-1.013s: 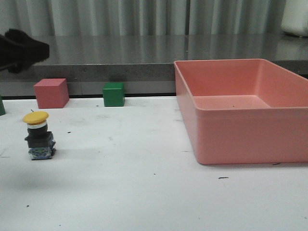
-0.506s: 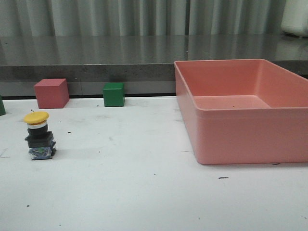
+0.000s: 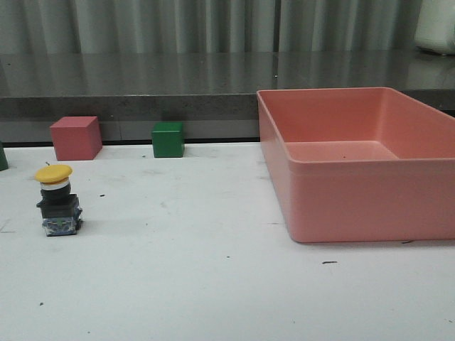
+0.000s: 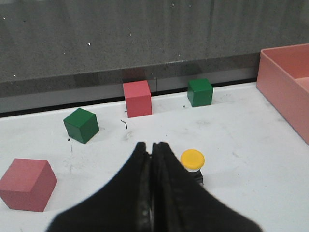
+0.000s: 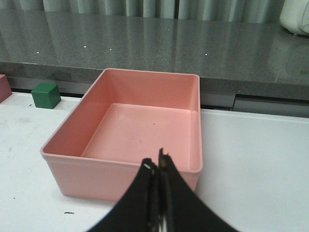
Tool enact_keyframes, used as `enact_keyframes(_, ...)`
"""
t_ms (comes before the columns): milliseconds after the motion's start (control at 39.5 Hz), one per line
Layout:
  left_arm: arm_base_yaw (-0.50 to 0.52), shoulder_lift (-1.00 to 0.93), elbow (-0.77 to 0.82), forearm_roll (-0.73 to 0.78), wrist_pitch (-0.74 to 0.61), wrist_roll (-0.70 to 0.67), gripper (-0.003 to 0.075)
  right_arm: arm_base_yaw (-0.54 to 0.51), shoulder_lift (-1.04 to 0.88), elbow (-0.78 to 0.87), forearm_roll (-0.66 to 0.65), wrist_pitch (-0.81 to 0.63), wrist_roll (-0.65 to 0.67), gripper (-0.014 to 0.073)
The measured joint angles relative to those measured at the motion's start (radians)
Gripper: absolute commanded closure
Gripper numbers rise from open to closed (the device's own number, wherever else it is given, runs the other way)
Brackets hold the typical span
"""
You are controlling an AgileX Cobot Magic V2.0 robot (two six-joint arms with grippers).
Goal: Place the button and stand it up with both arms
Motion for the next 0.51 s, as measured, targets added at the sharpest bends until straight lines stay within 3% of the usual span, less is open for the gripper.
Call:
enact_keyframes(253, 0.000, -0.184, 0.000, 0.000, 0.103, 0.000, 0.0740, 0.000, 0.000, 0.000, 0.000, 0.000, 0.000, 0.0662)
enact_keyframes(506, 0.000, -0.206, 0.000, 0.000, 0.113, 0.000, 0.0740, 0.000, 0.000, 0.000, 0.000, 0.000, 0.000, 0.0662)
